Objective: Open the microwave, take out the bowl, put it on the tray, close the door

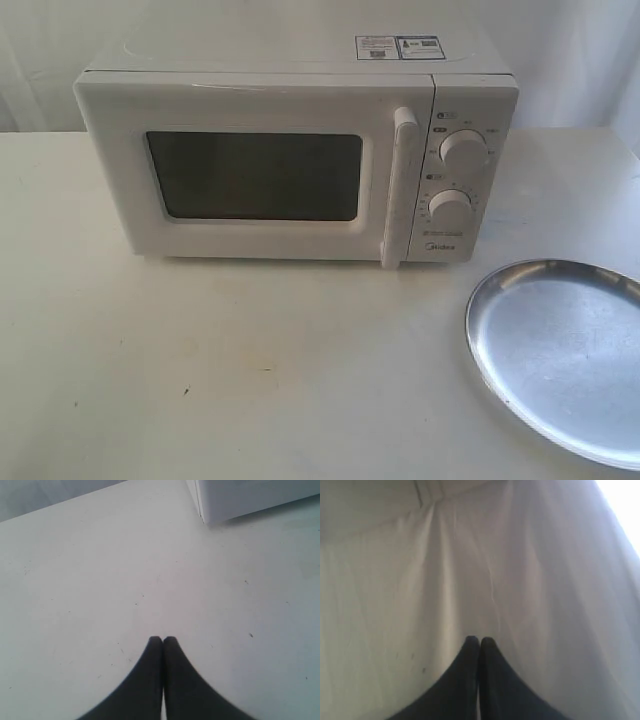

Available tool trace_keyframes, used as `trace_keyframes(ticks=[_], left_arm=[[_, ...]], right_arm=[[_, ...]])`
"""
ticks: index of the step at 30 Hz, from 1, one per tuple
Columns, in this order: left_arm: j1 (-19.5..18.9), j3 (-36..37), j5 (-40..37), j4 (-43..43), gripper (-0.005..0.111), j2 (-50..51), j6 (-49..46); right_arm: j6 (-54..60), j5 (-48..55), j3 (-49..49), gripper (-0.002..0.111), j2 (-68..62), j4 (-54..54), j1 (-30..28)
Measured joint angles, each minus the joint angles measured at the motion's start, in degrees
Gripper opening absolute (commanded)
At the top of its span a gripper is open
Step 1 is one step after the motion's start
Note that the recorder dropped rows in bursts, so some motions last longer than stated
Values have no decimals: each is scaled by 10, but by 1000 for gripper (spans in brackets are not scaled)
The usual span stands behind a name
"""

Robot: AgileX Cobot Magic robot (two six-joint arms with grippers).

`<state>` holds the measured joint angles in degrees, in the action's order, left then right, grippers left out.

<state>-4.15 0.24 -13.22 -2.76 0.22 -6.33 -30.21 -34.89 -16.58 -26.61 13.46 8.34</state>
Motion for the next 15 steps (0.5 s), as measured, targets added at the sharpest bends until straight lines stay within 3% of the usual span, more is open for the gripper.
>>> trace_keyframes(ticks=[4,8,12,15], left_arm=[[0,0,0,0,0,0,0],[0,0,0,0,0,0,0],[0,0,0,0,0,0,0],[0,0,0,0,0,0,0]], right_arm=[[-84,-123,-38,0,-159,251,0],[-59,-298,-52,0,-325,447,0],[6,-310,-58,0,-463,484,0],[29,-293,-58,0,-536,435,0]])
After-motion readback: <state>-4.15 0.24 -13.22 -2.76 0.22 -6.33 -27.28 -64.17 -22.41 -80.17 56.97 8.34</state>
